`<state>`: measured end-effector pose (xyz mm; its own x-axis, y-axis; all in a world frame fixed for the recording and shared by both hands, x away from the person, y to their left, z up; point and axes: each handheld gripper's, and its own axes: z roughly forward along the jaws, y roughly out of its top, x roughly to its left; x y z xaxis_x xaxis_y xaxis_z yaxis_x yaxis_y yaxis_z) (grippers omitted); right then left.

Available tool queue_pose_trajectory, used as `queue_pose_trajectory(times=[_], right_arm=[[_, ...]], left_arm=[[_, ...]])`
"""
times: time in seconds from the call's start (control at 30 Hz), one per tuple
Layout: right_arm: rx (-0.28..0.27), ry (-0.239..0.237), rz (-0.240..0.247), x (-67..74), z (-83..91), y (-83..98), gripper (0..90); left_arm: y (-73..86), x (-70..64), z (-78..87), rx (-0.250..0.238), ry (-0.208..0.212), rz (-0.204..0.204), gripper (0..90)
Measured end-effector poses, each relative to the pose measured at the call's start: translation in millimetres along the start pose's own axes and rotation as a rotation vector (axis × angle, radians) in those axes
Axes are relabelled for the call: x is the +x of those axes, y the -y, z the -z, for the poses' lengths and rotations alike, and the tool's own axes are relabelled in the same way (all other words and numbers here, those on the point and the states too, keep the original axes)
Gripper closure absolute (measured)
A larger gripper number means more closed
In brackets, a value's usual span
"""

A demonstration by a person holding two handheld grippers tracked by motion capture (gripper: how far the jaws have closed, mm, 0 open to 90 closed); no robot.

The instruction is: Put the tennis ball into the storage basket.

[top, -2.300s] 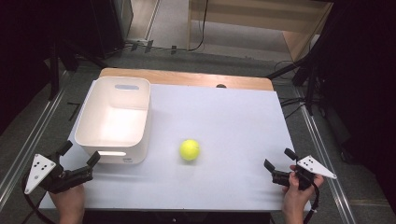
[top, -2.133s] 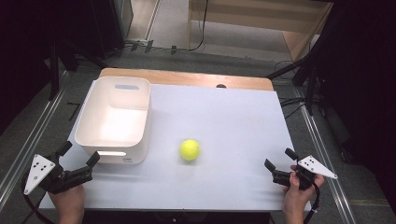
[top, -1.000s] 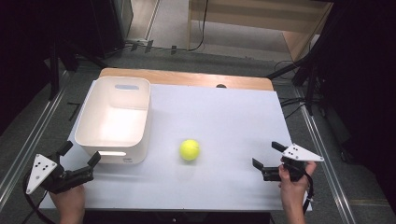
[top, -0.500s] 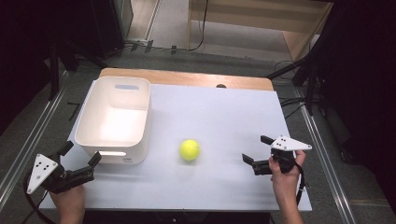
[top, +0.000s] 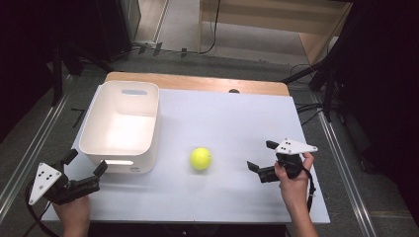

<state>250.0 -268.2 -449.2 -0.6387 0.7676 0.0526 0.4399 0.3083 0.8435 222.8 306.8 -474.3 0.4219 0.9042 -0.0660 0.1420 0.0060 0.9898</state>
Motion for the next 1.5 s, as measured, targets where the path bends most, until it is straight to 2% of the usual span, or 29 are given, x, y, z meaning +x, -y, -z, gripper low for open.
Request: queue_pose_trajectory(times=[0.1,0.67,0.77,1.07,1.5], right_arm=[[0.009,-0.005,-0.005,1.5,-1.5,-1.6,0.0],[0.055,-0.05,0.032,13.4,-21.5,-18.5,0.0],[0.058,-0.069,0.037,16.9,-26.3,-22.1,0.0],[0.087,-0.088,0.049,22.8,-38.0,-26.8,0.0],[0.101,-0.119,0.071,31.0,-50.1,-32.8,0.0]], left_arm=[[0.0,-0.1,-0.1,0.0,0.0,0.0,0.0],[0.0,0.0,-0.1,0.001,0.0,-0.001,0.0],[0.0,0.1,-0.1,0.001,0.001,-0.001,0.0],[0.0,0.1,-0.3,0.001,0.001,0.0,0.0],[0.0,0.2,-0.5,-0.002,0.002,0.003,0.0]])
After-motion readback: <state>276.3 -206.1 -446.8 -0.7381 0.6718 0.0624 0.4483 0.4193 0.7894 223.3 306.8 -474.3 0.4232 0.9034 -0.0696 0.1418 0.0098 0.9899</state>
